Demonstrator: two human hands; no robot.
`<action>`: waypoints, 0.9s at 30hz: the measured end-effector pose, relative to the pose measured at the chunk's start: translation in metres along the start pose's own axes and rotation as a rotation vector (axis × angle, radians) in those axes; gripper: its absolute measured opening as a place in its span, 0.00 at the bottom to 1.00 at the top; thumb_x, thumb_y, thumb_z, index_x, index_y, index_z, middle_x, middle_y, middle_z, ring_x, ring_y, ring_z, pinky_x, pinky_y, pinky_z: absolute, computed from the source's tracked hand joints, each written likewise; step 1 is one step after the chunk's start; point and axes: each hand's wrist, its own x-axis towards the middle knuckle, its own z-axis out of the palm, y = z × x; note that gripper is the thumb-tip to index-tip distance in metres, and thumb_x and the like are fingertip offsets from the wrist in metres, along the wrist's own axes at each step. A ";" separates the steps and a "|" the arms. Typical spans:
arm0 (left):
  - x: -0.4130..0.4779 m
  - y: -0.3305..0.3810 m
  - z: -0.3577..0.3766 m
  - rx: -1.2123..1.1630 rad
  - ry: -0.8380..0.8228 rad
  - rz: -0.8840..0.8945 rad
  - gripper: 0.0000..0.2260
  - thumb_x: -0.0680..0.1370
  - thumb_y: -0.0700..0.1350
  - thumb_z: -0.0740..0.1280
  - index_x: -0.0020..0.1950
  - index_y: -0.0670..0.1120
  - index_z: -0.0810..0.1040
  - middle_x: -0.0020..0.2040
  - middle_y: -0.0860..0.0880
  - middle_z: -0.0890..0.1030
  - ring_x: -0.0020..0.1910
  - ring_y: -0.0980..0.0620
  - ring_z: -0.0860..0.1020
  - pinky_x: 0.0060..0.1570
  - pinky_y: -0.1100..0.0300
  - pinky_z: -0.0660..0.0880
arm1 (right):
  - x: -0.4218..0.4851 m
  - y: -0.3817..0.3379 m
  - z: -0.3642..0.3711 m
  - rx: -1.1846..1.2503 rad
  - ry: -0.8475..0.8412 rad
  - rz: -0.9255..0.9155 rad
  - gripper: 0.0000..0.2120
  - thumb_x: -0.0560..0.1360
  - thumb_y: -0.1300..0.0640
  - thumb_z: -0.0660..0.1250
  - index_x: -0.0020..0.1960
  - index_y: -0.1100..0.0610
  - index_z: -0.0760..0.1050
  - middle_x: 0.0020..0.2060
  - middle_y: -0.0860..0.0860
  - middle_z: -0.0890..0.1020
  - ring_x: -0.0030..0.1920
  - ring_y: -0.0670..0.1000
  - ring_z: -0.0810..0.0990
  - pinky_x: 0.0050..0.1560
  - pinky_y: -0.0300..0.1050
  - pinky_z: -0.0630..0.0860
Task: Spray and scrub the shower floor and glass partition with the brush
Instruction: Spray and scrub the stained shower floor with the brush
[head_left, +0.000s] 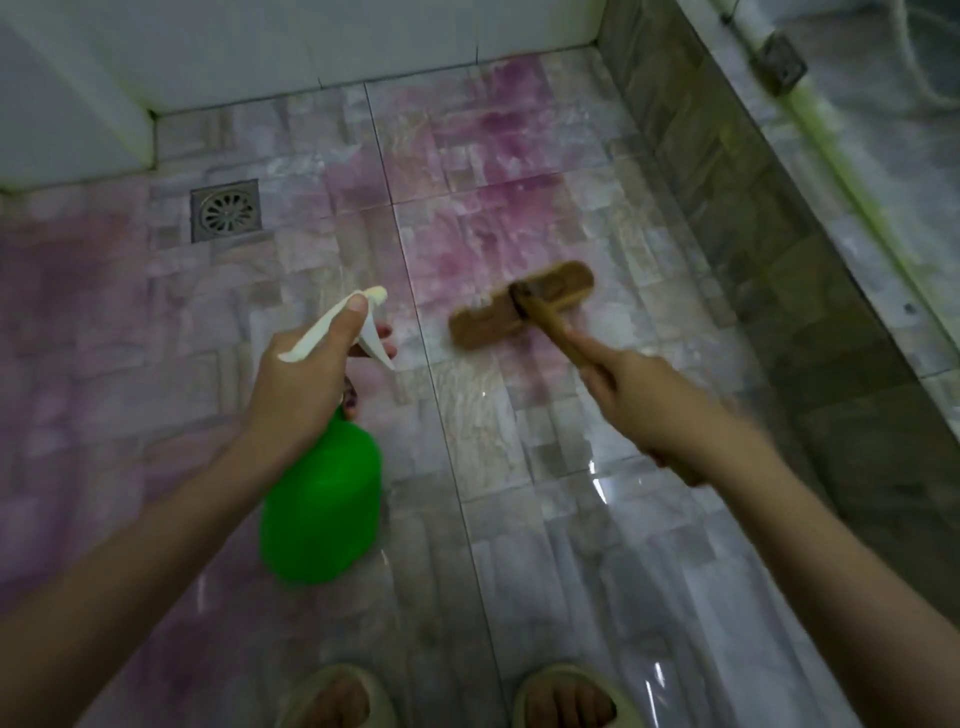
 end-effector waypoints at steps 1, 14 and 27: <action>-0.004 -0.003 0.001 0.010 0.007 -0.008 0.16 0.81 0.60 0.63 0.43 0.57 0.87 0.43 0.52 0.88 0.49 0.32 0.83 0.25 0.61 0.73 | 0.010 0.001 0.011 0.044 0.043 -0.028 0.23 0.82 0.53 0.53 0.74 0.35 0.56 0.35 0.55 0.78 0.24 0.53 0.75 0.19 0.41 0.69; -0.045 -0.005 0.002 0.031 -0.024 0.042 0.14 0.83 0.56 0.61 0.48 0.54 0.84 0.45 0.47 0.88 0.20 0.53 0.73 0.21 0.63 0.71 | 0.028 -0.007 0.021 0.117 0.116 -0.114 0.23 0.82 0.52 0.52 0.72 0.31 0.54 0.55 0.64 0.78 0.25 0.51 0.71 0.17 0.41 0.68; -0.068 -0.023 -0.017 0.048 0.023 0.083 0.12 0.81 0.60 0.63 0.48 0.63 0.86 0.48 0.40 0.87 0.49 0.27 0.80 0.42 0.37 0.81 | -0.062 0.011 0.004 -0.175 -0.136 -0.126 0.27 0.83 0.50 0.48 0.66 0.21 0.39 0.38 0.56 0.79 0.31 0.56 0.80 0.34 0.51 0.80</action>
